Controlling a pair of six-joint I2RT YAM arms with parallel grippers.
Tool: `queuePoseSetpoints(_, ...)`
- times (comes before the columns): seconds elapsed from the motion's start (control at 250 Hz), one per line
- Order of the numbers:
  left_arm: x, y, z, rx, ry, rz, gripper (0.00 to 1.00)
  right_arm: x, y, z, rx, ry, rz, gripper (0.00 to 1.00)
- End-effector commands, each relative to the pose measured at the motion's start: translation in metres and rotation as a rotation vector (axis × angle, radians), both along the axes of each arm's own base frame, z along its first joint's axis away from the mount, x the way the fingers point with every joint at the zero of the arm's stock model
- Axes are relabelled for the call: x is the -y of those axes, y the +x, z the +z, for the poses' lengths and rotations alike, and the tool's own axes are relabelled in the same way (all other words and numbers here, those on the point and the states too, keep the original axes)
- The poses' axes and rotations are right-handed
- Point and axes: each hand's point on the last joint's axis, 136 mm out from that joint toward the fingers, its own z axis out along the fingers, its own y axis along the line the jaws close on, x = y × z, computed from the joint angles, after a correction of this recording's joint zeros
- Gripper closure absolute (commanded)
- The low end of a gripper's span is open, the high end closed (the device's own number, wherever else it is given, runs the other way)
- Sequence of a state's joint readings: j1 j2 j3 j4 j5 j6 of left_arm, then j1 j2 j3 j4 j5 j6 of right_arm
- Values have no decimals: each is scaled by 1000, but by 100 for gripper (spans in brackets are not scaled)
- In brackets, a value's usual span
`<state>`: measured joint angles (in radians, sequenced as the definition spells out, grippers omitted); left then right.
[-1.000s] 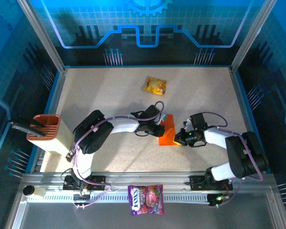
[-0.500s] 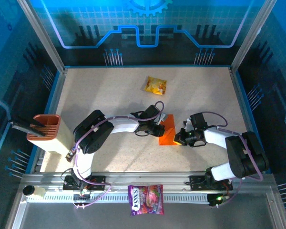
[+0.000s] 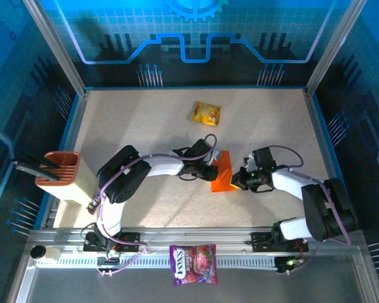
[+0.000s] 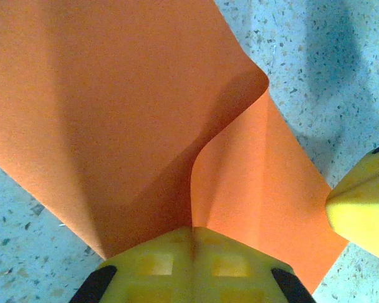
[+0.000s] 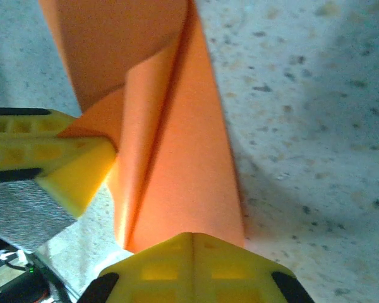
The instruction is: Fold a paper plane with a square sheet of paper (pick it up from the middle)
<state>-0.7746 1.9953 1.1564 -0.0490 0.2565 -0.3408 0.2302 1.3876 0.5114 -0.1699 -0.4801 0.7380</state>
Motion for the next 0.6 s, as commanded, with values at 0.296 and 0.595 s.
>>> queuePoseSetpoints(0.296,-12,-7,-10,-46,25,26,97,14,-19,-35,-126,-132,31,100)
queuePoseSetpoints(0.595,-11,-3,-7,-25,17,36,97,16,-22,-39,-133,-141,32,100)
